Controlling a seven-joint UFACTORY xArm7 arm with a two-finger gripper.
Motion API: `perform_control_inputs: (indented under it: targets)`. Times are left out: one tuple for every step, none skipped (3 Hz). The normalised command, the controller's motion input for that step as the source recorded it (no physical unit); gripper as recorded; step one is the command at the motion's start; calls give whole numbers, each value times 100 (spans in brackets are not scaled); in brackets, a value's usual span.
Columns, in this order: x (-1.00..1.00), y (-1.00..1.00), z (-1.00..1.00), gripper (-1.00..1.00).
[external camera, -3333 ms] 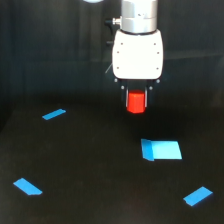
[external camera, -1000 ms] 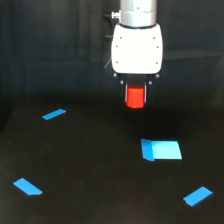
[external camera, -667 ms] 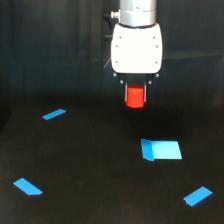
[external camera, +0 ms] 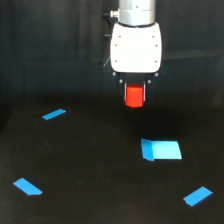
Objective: Pick up the red object from the table
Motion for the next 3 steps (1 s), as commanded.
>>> perform_control_inputs:
  targets:
    - [-4, -3, 5, -95]
    - [1, -2, 14, -96]
    - [-4, 2, 13, -100]
